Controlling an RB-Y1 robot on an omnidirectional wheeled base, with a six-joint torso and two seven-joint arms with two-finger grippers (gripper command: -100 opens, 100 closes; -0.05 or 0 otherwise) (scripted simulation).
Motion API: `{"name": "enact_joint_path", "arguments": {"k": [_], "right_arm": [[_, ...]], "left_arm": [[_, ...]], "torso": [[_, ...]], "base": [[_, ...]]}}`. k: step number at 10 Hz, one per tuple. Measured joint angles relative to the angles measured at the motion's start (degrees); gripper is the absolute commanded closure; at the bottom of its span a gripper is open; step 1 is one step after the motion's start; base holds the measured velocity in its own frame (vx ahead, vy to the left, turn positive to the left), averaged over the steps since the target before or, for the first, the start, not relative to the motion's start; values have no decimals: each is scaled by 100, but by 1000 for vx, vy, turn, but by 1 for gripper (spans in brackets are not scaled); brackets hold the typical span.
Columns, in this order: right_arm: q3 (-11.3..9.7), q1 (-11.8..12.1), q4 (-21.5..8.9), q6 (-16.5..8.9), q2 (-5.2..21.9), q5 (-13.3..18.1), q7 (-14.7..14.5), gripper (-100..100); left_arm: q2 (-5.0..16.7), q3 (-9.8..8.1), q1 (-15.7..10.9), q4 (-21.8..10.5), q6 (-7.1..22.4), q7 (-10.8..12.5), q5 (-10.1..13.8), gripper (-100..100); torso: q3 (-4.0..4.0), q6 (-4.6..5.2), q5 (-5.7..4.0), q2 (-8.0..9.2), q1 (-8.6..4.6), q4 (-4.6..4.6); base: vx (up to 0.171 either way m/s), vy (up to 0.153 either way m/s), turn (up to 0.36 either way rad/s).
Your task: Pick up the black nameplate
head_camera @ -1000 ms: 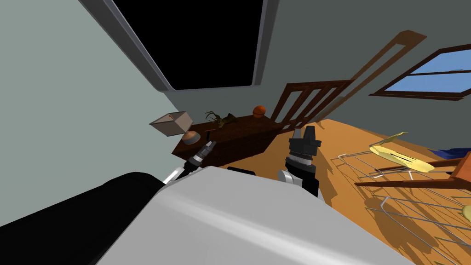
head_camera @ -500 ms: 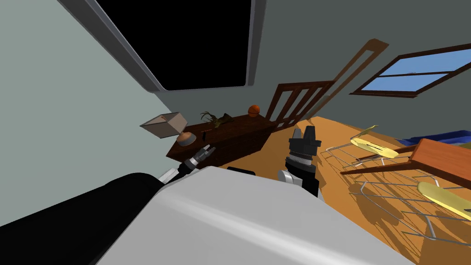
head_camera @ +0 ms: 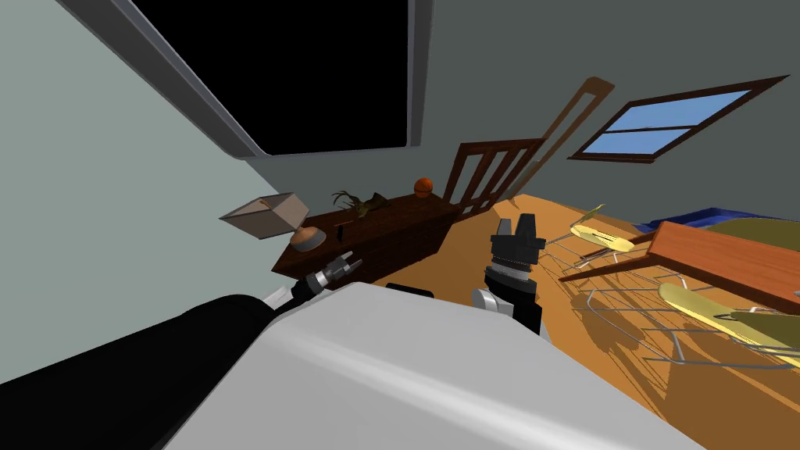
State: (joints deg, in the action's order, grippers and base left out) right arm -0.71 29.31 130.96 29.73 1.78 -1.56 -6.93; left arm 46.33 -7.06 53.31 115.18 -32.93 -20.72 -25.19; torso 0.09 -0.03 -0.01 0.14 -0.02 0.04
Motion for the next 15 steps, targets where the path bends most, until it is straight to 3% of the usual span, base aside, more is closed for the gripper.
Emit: {"name": "enact_joint_path", "arguments": {"k": [5, 7, 9, 15], "right_arm": [[0, -1, 0, 0, 0, 0, 0, 0], [0, 0, 0, 0, 0, 0, 0, 0], [0, 0, 0, 0, 0, 0, 0, 0], [0, 0, 0, 0, 0, 0, 0, 0]], "left_arm": [[824, -243, 402, -389, -262, -503, -591, -100], [1182, -262, 420, -581, -309, -678, -836, -100], [1493, -379, 647, -642, -362, -894, -1078, -100], [2503, -584, 896, -1165, -585, -1496, -1776, -100]], "torso": [[-1, 3, 0, -1, 1, 0], [0, 3, 1, 0, 3, 0], [0, 2, 1, 1, 4, 0], [-2, 2, 3, -3, 11, 0]], "base": [[-26, -22, -125], [-29, -20, -118], [-27, -13, -132], [-23, -5, -124]]}}
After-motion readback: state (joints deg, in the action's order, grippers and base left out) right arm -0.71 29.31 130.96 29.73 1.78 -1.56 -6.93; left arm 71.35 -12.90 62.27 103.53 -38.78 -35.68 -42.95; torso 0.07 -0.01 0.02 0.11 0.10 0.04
